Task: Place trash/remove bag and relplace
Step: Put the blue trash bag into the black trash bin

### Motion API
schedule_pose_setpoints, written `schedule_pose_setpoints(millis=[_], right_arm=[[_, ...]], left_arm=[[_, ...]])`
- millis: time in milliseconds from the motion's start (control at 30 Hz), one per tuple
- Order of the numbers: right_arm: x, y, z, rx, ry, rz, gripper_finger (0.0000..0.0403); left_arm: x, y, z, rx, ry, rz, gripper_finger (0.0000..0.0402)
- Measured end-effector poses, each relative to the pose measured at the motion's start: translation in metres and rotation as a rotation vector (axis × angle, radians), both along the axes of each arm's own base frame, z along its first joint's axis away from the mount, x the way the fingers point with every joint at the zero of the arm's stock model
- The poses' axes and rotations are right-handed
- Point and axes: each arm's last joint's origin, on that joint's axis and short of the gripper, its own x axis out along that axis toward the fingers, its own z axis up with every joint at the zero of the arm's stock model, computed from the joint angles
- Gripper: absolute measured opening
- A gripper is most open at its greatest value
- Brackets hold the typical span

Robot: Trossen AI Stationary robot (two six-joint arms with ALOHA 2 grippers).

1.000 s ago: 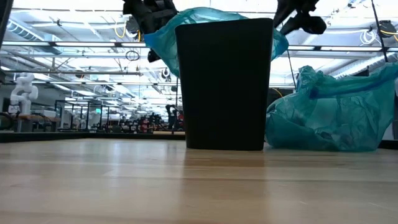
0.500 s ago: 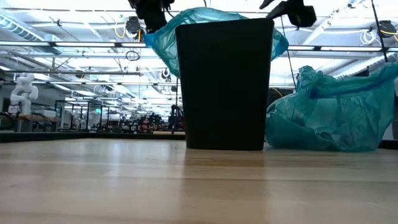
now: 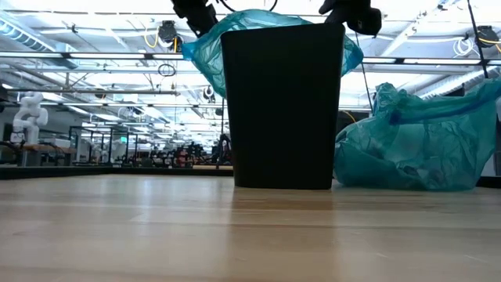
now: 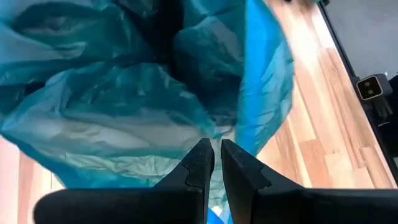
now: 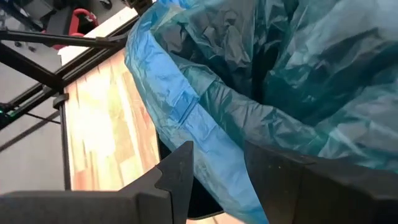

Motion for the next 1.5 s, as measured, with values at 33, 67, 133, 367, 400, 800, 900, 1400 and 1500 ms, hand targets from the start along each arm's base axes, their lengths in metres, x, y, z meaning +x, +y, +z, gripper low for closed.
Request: schedule_pose_setpoints(millis=[33, 67, 133, 367, 400, 800, 900, 1400, 1500], right_arm=[[0.0, -0.001, 0.0, -0.008, -0.002, 0.004, 0.0137], [0.0, -0.002, 0.001, -0.015, -0.004, 0.005, 0.0137], [0.0, -0.003, 0.001, -0.027, -0.011, 0.011, 0.0137], [-0.001, -0.003, 0.001, -0.071, -0.003, 0.055, 0.0137], [-0.001, -0.003, 0.001, -0.081, -0.001, 0.066, 0.0137], [-0.011, 0.0, -0.009, -0.169, 0.141, 0.278, 0.0137], [-0.011, 0.0, -0.01, -0.181, 0.154, 0.293, 0.0137], [-0.004, -0.003, -0.002, -0.375, 0.05, 0.414, 0.0137], [-0.003, -0.006, -0.001, -0.422, 0.043, 0.419, 0.0137]], left_arm=[[0.001, -0.002, 0.0, 0.001, -0.003, -0.008, 0.0038], [0.002, -0.004, 0.0, 0.002, -0.005, -0.015, 0.0038], [0.004, -0.009, -0.001, -0.001, 0.0, -0.031, 0.0038], [0.013, -0.028, -0.004, -0.015, 0.015, -0.089, 0.0038], [0.015, -0.03, -0.005, -0.021, 0.013, -0.089, 0.0038], [0.024, -0.052, -0.009, -0.108, 0.069, -0.05, 0.0038], [0.025, -0.06, -0.009, -0.109, 0.071, -0.074, 0.0038], [0.027, -0.072, -0.01, -0.058, 0.083, -0.055, 0.0038], [0.028, -0.072, -0.009, -0.052, 0.073, -0.051, 0.0038]])
